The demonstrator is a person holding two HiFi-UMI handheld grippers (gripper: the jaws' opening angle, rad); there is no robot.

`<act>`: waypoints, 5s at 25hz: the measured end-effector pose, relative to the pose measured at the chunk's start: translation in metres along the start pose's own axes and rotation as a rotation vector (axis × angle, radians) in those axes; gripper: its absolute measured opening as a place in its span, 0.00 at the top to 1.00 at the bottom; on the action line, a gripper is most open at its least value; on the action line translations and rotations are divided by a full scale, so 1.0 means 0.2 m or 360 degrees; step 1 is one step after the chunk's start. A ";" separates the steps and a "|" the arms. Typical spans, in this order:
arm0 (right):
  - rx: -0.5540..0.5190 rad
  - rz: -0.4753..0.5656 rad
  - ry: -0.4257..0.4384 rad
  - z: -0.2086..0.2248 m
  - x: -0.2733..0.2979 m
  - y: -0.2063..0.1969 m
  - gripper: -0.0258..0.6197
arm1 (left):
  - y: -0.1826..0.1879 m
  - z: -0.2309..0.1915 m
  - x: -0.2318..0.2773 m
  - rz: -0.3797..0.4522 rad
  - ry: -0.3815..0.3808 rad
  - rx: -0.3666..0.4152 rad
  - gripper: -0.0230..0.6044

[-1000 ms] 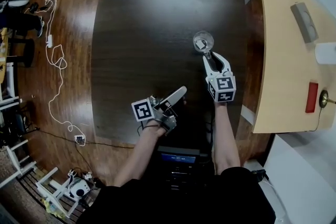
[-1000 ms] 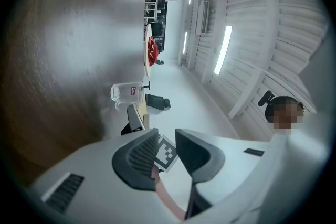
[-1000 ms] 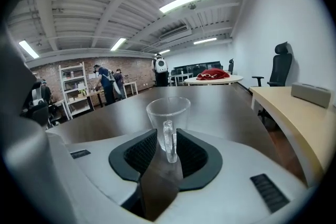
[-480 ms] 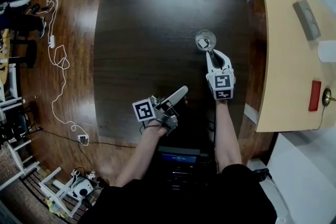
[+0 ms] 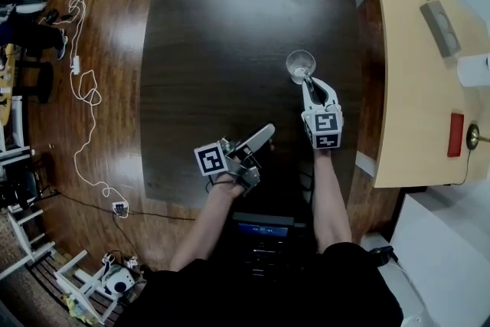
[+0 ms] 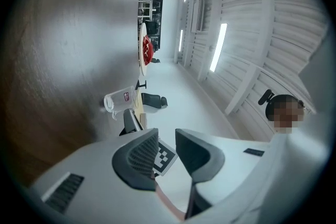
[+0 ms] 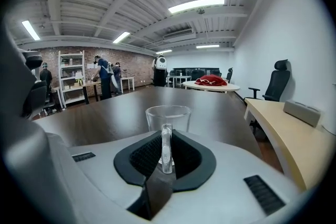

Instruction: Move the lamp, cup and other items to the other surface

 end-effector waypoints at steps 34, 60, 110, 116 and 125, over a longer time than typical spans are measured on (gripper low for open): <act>0.0940 0.0429 -0.0103 -0.71 -1.24 0.25 0.85 | -0.34 0.56 -0.55 -0.0361 -0.0367 0.0042 0.78; 0.1051 0.0640 0.0120 -0.37 -2.05 -0.02 0.85 | -1.25 0.72 -0.36 -0.0329 -0.0290 0.0229 0.78; 0.1524 0.1407 -0.0798 -0.27 -3.77 -0.66 0.85 | -2.61 0.88 0.16 -0.1487 -0.0617 -0.0114 0.78; 0.1545 0.1412 -0.0735 0.02 -3.89 -0.77 0.85 | -2.82 0.85 0.40 -0.1446 -0.0582 -0.0074 0.78; 0.1542 0.1440 -0.0669 0.54 -4.30 -0.98 0.85 | -3.39 0.84 0.81 -0.1450 -0.0531 -0.0014 0.78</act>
Point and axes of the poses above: the fingertips, and each gripper's own axes: x forward along the fingers, z to its right, y out of its top, the point moved 7 cm from there along -x, backward along the fingers
